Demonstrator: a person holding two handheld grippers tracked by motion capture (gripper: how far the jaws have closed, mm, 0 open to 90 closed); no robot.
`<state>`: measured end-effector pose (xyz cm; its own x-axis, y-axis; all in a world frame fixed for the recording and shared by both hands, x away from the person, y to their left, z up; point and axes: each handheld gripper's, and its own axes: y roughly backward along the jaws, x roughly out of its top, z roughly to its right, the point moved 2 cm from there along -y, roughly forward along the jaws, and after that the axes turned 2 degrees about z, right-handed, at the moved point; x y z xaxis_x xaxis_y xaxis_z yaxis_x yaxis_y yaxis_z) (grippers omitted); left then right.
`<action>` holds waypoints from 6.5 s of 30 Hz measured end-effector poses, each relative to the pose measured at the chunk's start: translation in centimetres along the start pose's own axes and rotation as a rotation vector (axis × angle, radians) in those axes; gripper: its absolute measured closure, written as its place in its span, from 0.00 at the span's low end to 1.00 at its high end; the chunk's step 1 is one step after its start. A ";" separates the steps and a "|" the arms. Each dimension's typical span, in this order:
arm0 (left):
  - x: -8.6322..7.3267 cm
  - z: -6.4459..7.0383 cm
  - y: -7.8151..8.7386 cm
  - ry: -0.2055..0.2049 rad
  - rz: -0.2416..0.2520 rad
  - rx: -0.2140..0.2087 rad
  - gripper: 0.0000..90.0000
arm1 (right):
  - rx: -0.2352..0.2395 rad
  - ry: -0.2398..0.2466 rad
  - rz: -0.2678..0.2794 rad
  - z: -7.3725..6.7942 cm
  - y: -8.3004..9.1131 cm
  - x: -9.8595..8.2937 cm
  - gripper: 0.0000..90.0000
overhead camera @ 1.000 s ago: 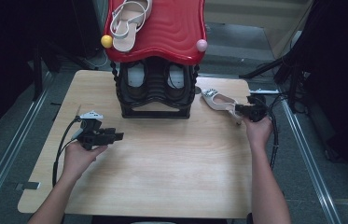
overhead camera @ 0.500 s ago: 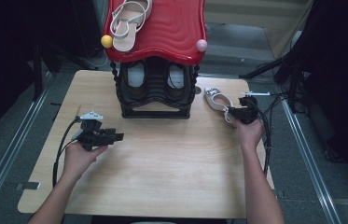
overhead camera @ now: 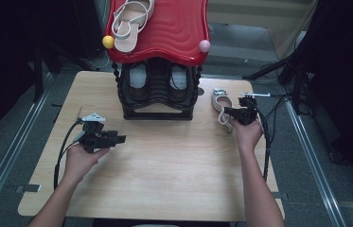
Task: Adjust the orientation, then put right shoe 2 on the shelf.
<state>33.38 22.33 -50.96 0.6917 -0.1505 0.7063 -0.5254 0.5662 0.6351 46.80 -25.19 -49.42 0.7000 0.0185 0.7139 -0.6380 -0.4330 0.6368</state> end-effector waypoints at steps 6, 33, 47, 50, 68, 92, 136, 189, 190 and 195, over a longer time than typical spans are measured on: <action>0.0 0.0 -0.1 -0.003 -0.008 0.001 0.56 | -0.011 0.018 0.018 0.2 0.9 0.7 0.95; -0.1 0.1 -0.3 -0.011 -0.017 0.001 0.56 | -0.064 0.060 -0.045 -0.8 -2.7 1.7 0.81; -0.1 0.1 -0.2 -0.013 -0.003 0.005 0.56 | -0.088 0.022 -0.094 -0.5 -3.6 1.3 0.94; -0.2 0.0 -0.2 -0.013 -0.002 0.008 0.57 | -0.080 0.006 -0.095 -0.4 -3.5 1.4 0.95; -0.2 -0.1 -0.1 -0.005 -0.003 0.006 0.57 | -0.073 0.001 -0.057 0.0 -2.1 2.2 0.98; -0.3 -0.3 -0.2 0.002 -0.004 0.002 0.57 | 0.071 -0.115 -0.018 -0.7 -0.1 4.4 0.98; -0.4 0.0 -0.4 -0.009 -0.026 -0.014 0.56 | 0.132 -0.024 0.108 -8.7 9.7 16.4 0.98; -0.6 0.8 -0.8 -0.045 -0.061 -0.034 0.56 | 0.206 0.127 0.277 -21.9 13.8 25.6 0.98; -0.6 0.8 -0.8 -0.046 -0.062 -0.033 0.56 | 0.204 0.129 0.278 -22.1 13.7 25.5 0.98; -0.6 0.7 -0.8 -0.044 -0.061 -0.034 0.56 | 0.206 0.122 0.269 -22.6 13.2 25.2 0.98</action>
<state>33.02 21.38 -51.68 0.6993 -0.2203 0.6801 -0.4654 0.5818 0.6670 48.70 -10.06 -16.44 0.4641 -0.0187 0.8856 -0.7076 -0.6092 0.3579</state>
